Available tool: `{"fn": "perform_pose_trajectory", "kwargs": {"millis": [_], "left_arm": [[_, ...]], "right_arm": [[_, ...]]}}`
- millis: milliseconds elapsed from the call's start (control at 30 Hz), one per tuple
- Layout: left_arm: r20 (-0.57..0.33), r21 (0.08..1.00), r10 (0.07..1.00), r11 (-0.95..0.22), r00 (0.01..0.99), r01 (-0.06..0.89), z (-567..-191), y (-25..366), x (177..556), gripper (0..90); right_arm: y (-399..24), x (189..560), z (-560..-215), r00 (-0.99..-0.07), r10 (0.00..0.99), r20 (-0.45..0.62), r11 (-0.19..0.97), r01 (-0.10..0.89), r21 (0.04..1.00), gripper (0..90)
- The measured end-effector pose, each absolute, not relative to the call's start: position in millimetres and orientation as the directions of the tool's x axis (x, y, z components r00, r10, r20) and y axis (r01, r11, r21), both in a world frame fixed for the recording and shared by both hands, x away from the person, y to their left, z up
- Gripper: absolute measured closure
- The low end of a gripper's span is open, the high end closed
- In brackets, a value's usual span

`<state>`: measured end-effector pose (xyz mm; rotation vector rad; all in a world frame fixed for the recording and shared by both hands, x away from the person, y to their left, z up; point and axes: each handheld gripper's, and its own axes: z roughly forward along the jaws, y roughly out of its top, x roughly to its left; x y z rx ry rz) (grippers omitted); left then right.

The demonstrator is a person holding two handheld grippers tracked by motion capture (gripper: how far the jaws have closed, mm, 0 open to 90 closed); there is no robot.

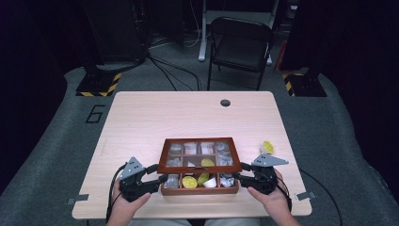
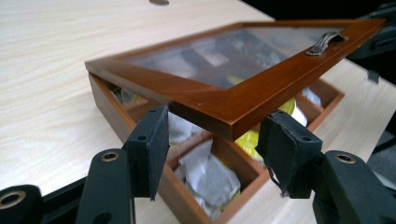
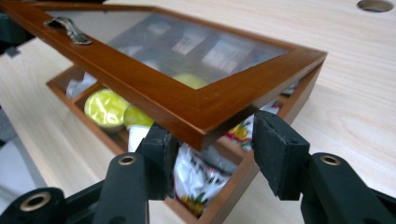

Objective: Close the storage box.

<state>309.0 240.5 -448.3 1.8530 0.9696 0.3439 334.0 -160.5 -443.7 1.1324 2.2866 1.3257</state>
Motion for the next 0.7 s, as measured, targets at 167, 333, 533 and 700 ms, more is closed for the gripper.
{"fn": "perform_pose_trajectory", "kwargs": {"millis": [167,333,533,700], "left_arm": [[-0.171,0.845,0.743,-0.227,0.647,0.484,-456.0,240.9,305.7,43.6],[-0.181,0.847,0.743,-0.214,0.644,0.486,-461.8,241.0,303.2,43.3],[-0.214,0.84,0.744,-0.191,0.633,0.508,-468.2,239.5,300.6,43.3],[-0.182,0.83,0.743,-0.235,0.644,0.506,-470.5,236.5,296.6,43.1]], "right_arm": [[-157.6,326.0,-452.0,-0.67,0.733,0.118,0.316,0.488,0.813,50.6],[-157.4,324.7,-456.3,-0.672,0.731,0.116,0.323,0.491,0.809,50.4],[-160.5,322.5,-461.8,-0.665,0.734,0.138,0.31,0.509,0.803,50.1],[-159.7,319.3,-465.6,-0.672,0.728,0.133,0.333,0.517,0.788,49.9]]}}
